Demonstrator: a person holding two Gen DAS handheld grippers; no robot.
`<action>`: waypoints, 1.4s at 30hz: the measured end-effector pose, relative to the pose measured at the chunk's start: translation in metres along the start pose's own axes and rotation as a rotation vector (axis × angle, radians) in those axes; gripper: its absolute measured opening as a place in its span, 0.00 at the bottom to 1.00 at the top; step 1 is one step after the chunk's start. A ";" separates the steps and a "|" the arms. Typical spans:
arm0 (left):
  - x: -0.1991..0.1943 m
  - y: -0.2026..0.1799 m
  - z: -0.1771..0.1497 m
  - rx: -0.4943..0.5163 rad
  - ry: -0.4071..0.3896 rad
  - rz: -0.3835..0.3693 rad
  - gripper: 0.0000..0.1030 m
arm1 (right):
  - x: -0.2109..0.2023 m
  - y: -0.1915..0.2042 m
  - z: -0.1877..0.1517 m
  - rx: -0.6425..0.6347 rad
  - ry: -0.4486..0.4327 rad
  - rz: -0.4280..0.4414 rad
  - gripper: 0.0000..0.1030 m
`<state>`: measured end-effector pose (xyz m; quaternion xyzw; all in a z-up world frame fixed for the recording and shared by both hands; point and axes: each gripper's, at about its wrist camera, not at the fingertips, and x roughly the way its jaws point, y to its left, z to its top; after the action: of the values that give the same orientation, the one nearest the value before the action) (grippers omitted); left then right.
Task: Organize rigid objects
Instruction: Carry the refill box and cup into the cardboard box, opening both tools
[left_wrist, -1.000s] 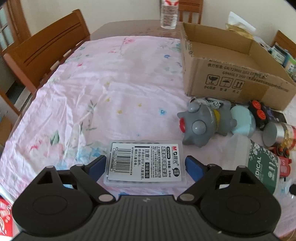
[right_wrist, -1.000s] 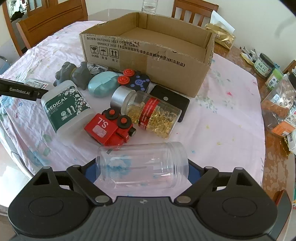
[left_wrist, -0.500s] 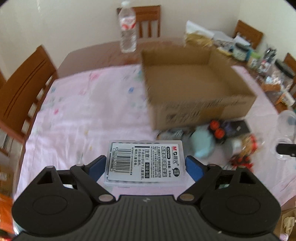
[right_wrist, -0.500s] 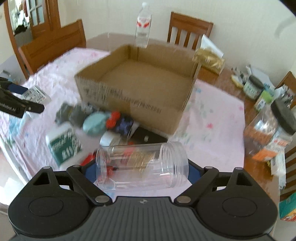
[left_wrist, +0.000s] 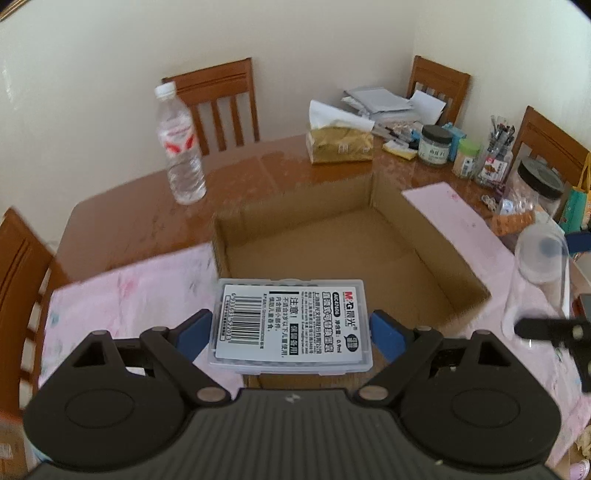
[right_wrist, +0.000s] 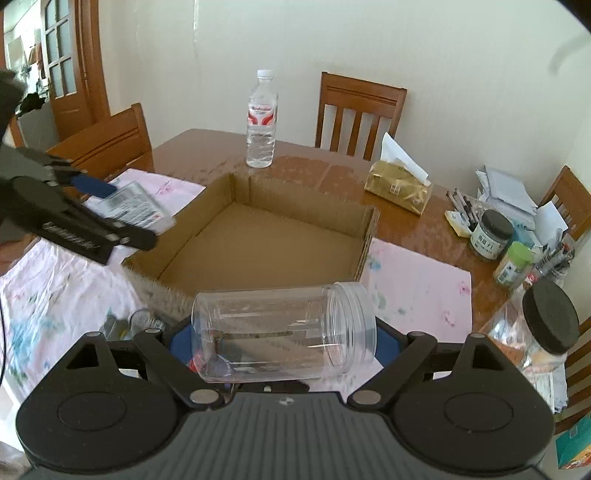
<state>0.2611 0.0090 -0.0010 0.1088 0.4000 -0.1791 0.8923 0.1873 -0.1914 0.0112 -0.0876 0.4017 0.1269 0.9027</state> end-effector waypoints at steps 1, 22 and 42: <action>0.006 0.002 0.006 0.005 -0.003 -0.007 0.88 | 0.002 0.000 0.002 0.003 0.004 -0.004 0.91; 0.056 0.058 0.027 -0.056 -0.089 -0.009 0.96 | 0.062 0.003 0.053 0.021 0.085 -0.086 0.91; 0.019 0.090 -0.044 -0.213 -0.041 0.068 0.97 | 0.110 0.013 0.100 0.038 0.053 -0.130 1.00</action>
<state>0.2803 0.1016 -0.0396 0.0234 0.3946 -0.1074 0.9123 0.3243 -0.1355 -0.0057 -0.0997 0.4211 0.0578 0.8997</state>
